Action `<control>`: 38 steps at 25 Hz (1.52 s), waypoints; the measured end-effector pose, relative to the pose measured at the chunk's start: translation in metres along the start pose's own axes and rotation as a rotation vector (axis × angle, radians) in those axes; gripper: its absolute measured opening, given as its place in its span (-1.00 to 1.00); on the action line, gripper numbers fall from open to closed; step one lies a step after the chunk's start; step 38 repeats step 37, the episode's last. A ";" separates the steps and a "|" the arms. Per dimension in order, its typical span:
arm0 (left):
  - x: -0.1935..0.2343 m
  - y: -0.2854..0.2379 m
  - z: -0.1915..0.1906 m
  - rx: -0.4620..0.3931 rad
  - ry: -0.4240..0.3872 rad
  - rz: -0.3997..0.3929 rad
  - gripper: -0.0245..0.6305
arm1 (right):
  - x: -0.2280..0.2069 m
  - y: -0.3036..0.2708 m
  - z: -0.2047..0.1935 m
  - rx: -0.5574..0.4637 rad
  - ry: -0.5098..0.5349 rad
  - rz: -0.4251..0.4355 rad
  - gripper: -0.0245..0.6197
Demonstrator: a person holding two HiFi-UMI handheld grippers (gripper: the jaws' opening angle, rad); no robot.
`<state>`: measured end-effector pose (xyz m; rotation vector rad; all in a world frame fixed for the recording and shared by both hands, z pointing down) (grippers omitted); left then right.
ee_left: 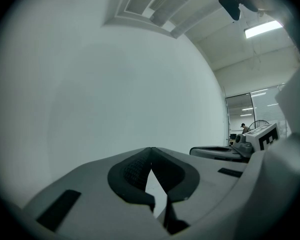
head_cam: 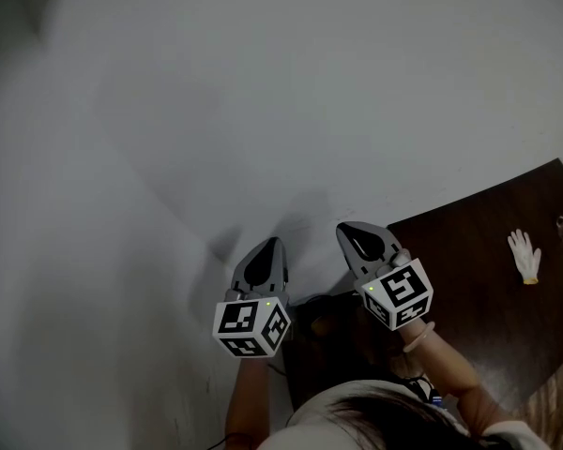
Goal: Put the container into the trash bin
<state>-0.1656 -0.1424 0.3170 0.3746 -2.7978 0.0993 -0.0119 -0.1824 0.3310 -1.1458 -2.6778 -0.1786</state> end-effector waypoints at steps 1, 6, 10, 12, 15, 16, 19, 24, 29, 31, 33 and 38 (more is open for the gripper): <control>0.001 -0.001 0.000 0.002 0.003 0.000 -0.86 | 0.000 -0.001 0.000 0.003 -0.004 0.002 -0.90; 0.002 -0.003 -0.006 0.018 0.014 0.012 -0.86 | 0.002 -0.003 0.003 0.007 -0.002 0.011 -0.90; -0.005 -0.006 -0.004 0.028 0.022 0.016 -0.86 | -0.004 0.000 0.007 0.012 -0.015 0.012 -0.90; -0.006 -0.006 -0.004 0.032 0.025 0.016 -0.86 | -0.004 0.000 0.009 0.016 -0.013 0.012 -0.90; -0.001 -0.008 -0.009 0.030 0.035 0.010 -0.86 | -0.002 -0.003 0.005 0.020 -0.005 0.007 -0.90; 0.000 -0.009 -0.010 0.029 0.038 0.007 -0.86 | -0.001 -0.003 0.003 0.020 -0.003 0.005 -0.90; -0.001 -0.009 -0.014 0.025 0.040 -0.003 -0.86 | -0.001 -0.001 0.000 0.015 -0.002 -0.005 -0.90; 0.000 -0.011 -0.017 0.037 0.046 -0.004 -0.86 | -0.001 -0.003 0.001 0.018 -0.009 -0.005 -0.90; -0.003 -0.012 -0.020 0.049 0.050 -0.005 -0.86 | -0.001 0.000 0.000 0.023 -0.013 -0.003 -0.90; -0.005 -0.012 -0.021 0.051 0.051 -0.006 -0.86 | -0.002 0.001 0.000 0.025 -0.016 -0.005 -0.90; -0.006 -0.012 -0.020 0.054 0.052 -0.007 -0.86 | -0.003 0.003 0.000 0.027 -0.018 -0.005 -0.90; -0.007 -0.014 -0.022 0.063 0.053 -0.009 -0.86 | -0.004 0.002 0.000 0.028 -0.017 -0.004 -0.90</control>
Point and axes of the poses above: the fingertips, and each gripper's own axes: y backward along the fingers, x to its left, z out of its top, the point moved 5 cm from there along y, backward along the fingers, and after that the axes turned 12 degrees about y, right-handed, at the moved point
